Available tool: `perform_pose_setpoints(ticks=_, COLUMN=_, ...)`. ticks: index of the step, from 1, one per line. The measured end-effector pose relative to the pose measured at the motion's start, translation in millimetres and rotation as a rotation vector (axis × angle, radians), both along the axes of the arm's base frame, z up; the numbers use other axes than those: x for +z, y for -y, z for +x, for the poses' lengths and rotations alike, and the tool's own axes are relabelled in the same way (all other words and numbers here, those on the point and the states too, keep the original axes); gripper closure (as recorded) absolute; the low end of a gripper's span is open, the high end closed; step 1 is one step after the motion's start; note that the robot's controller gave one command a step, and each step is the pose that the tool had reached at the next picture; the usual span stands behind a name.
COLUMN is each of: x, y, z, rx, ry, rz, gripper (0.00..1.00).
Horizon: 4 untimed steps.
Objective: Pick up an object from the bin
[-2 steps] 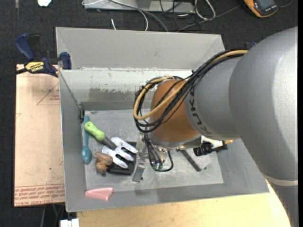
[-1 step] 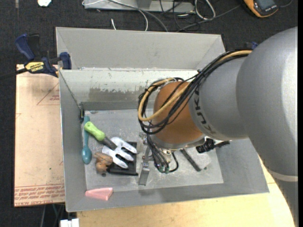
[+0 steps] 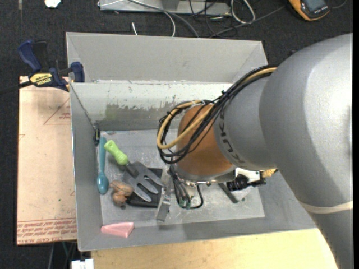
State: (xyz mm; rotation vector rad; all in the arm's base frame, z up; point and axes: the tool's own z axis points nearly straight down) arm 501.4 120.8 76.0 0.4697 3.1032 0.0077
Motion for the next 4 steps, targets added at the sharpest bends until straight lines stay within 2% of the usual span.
perform_pose_setpoints(ticks=1, x=25, y=17, z=4.8, rx=0.152, ry=0.003, rz=0.0, gripper=1.0)
perform_pose_setpoints(ticks=2, x=25, y=17, z=4.8, rx=0.153, ry=0.003, rz=0.0, gripper=0.0)
perform_pose_setpoints(ticks=3, x=25, y=17, z=4.8, rx=0.153, ry=0.003, rz=0.0, gripper=0.0)
perform_pose_setpoints(ticks=4, x=0, y=-3, z=0.4, rx=0.122, ry=0.003, rz=0.001, gripper=0.0)
